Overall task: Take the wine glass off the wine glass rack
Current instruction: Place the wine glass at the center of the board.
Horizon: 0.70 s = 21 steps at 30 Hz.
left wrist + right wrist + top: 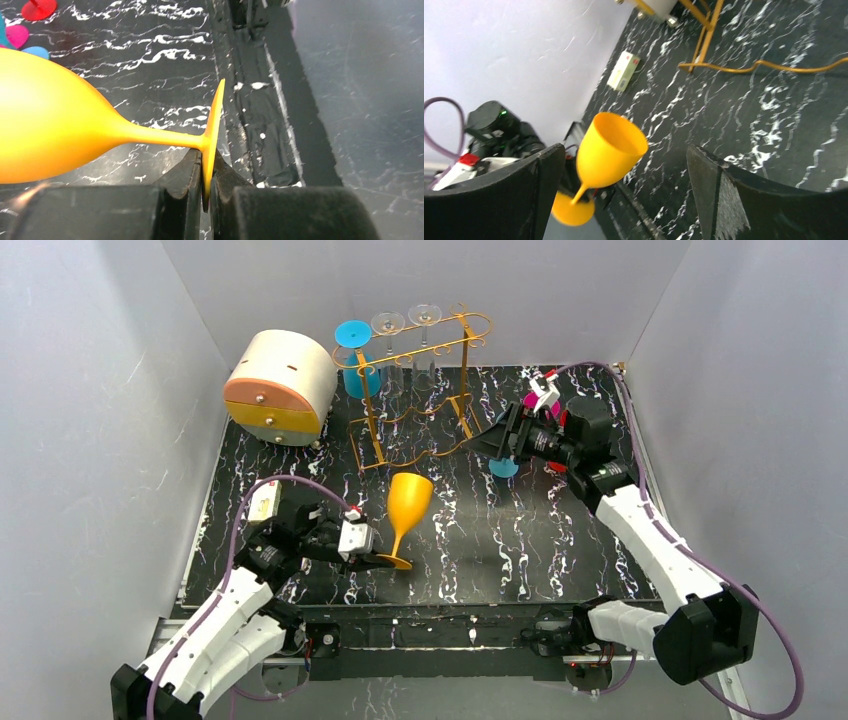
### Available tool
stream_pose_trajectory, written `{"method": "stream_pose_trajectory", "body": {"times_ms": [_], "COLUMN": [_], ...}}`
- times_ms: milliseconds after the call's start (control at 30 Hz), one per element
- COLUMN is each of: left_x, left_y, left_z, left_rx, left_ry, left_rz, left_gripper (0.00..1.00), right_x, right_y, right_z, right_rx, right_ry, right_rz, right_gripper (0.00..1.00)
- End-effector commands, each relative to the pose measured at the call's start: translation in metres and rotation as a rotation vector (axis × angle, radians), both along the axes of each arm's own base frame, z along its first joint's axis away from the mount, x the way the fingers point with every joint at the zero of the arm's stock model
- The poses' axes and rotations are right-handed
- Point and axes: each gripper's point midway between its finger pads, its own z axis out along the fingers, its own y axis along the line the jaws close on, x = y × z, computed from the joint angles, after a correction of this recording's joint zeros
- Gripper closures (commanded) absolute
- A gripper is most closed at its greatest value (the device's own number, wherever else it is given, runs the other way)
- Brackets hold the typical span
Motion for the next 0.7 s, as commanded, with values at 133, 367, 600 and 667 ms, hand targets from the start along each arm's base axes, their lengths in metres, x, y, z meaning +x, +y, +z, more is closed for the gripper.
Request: {"method": "stream_pose_trajectory", "body": {"times_ms": [133, 367, 600, 667], "left_x": [0.019, 0.015, 0.015, 0.015], "left_y": [0.016, 0.018, 0.021, 0.021], "left_z": [-0.022, -0.006, -0.008, -0.007], "left_rx": [0.114, 0.123, 0.224, 0.222], "left_ry": [-0.187, -0.187, -0.203, -0.227], "left_rz": [0.072, 0.056, 0.021, 0.008], "left_gripper": [1.0, 1.0, 1.0, 1.0], "right_x": [-0.033, -0.041, -0.042, -0.045], "right_y": [0.008, 0.011, 0.014, 0.016], "right_z": [0.01, 0.031, 0.034, 0.035], "right_rx": [0.003, 0.015, 0.023, 0.035], "right_ry": [0.089, 0.038, 0.055, 0.063], "right_rz": [0.266, 0.357, 0.4, 0.434], "right_gripper": [0.01, 0.01, 0.01, 0.01]}}
